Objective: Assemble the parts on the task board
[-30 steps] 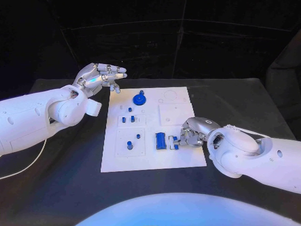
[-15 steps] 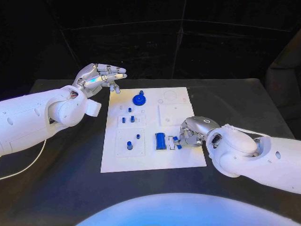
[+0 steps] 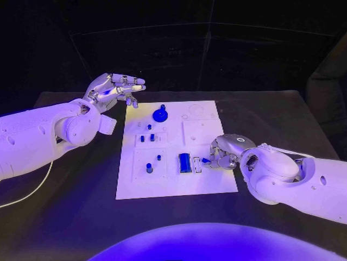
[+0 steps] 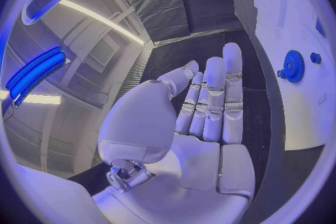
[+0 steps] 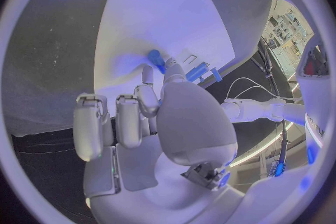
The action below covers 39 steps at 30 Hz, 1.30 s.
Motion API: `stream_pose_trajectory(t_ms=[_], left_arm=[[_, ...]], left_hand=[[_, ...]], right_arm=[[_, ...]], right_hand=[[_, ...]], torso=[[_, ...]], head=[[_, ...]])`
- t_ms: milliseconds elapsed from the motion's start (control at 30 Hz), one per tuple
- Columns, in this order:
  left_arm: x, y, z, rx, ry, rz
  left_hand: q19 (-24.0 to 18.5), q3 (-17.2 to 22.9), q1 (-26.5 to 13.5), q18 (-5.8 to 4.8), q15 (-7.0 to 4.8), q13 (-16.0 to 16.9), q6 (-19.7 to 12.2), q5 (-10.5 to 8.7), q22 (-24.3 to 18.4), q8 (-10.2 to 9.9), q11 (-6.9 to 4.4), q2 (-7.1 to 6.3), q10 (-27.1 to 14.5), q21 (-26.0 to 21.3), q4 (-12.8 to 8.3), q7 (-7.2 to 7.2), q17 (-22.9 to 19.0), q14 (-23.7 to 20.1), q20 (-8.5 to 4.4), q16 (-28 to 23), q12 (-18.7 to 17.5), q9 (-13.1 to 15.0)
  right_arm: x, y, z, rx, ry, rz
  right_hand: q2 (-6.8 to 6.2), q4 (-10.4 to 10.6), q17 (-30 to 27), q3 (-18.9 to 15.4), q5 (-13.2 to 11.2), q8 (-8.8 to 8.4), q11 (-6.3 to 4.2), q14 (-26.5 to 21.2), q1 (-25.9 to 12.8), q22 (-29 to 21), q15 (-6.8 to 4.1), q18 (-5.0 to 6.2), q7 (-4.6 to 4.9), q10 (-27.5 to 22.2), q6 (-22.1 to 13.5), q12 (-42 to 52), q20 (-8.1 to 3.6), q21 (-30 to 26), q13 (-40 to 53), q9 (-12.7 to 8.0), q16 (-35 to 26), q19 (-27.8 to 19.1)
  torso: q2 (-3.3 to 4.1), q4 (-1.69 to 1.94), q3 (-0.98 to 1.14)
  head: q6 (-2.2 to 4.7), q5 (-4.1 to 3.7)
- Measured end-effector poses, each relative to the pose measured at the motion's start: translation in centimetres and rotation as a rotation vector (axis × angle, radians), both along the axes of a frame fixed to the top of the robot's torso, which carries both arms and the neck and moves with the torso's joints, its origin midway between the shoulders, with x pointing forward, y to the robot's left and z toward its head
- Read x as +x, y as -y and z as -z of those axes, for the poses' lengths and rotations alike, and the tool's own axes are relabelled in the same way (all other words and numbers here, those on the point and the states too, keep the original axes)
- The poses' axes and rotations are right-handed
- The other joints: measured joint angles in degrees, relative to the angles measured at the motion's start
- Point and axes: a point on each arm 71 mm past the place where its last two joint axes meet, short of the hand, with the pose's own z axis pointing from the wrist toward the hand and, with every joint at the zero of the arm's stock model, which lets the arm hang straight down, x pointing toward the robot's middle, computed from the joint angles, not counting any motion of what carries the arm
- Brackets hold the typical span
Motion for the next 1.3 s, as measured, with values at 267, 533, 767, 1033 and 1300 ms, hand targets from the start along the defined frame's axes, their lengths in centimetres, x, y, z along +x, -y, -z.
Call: stream_pose_trajectory(t_ms=[267, 533, 767, 1033, 1300], left_arm=[[0.0, 0.1, 0.0, 0.0, -0.001, 0.003], [0.0, 0.1, 0.0, 0.0, -0.003, 0.004], [0.0, 0.1, 0.1, 0.001, -0.006, 0.005], [0.0, 0.1, 0.1, 0.001, -0.007, 0.006], [0.0, 0.1, 0.1, 0.002, -0.008, 0.007]], left_hand=[[0.0, 0.0, 0.0, 0.0, 0.0, 0.0, -0.1, 0.0, 0.0, 0.0, 0.0, 0.0, 0.0, 0.0, 0.0, 0.09, 0.0, 0.0, 0.0, 0.0, 0.0, 0.0], [0.0, 0.0, 0.0, 0.0, 0.0, 0.0, -0.1, 0.0, 0.0, 0.0, 0.0, 0.0, 0.0, 0.0, 0.0, 0.09, 0.0, 0.0, 0.0, 0.0, 0.0, 0.0], [0.0, 0.0, 0.0, 0.0, 0.0, 0.0, -0.1, 0.0, 0.0, 0.0, 0.0, 0.0, 0.0, 0.0, 0.0, 0.09, -0.1, 0.0, 0.0, 0.0, 0.0, 0.0], [0.0, 0.0, 0.0, 0.0, 0.0, 0.0, -0.1, 0.0, 0.0, 0.0, 0.0, 0.0, 0.0, 0.0, 0.0, 0.09, -0.1, 0.0, 0.0, 0.0, 0.0, 0.0], [0.0, 0.0, 0.0, 0.0, 0.0, 0.0, -0.1, 0.0, 0.0, 0.0, 0.02, 0.0, 0.0, 0.0, 0.0, 0.08, -0.1, 0.0, 0.0, 0.0, 0.0, 0.0]], right_arm=[[0.0, -0.1, -0.1, -0.032, 0.018, -0.024], [-0.1, -0.7, -0.3, -0.066, 0.046, -0.065], [-0.1, -1.0, -0.5, -0.093, 0.059, -0.09], [0.0, -1.0, -0.6, -0.104, 0.063, -0.099], [0.1, -0.6, -0.7, -0.091, 0.043, -0.074]], right_hand=[[0.1, -0.9, 0.0, -0.3, -0.4, -1.56, 0.88, 0.0, 1.4, 0.0, 0.0, 0.0, 0.96, -0.9, -2.1, -1.2, 0.0, -0.5, -0.9, -0.8, -0.7, 0.0], [1.34, -3.4, 0.0, 0.9, -0.4, -5.41, 1.82, 0.2, 5.6, 0.0, 0.86, 0.0, 2.14, -2.2, -3.8, -2.5, 0.46, -0.9, -2.1, -3.0, -0.7, 0.0], [2.66, -4.3, 0.0, 4.1, -1.4, -8.24, 1.81, 0.0, 8.4, 0.0, 1.07, 0.0, 2.31, -2.5, -2.1, -2.7, 0.87, -0.9, -2.1, -4.6, -0.7, 0.0], [3.35, -3.9, 0.0, 9.7, 0.8, -11.81, 1.37, 0.1, 9.4, 0.0, 1.28, 0.0, 1.92, -2.5, 2.2, -3.1, 0.87, -0.9, -2.2, -6.8, -0.7, 0.0], [1.71, -1.6, 0.0, 17.5, 4.6, -15.37, 1.08, 0.0, 7.7, 0.0, 0.81, 0.0, 2.85, -2.3, 3.1, -2.6, 0.87, -0.5, -1.9, -7.7, -0.7, 0.0]], torso=[[0.01, -0.01, -0.01], [0.02, -0.01, -0.02], [0.03, -0.01, -0.04], [0.02, -0.01, -0.04], [0.01, -0.01, -0.02]], head=[[0.03, -0.08], [0.01, -0.04], [-0.04, -0.04], [-0.08, 0.02], [-0.08, 0.03]])
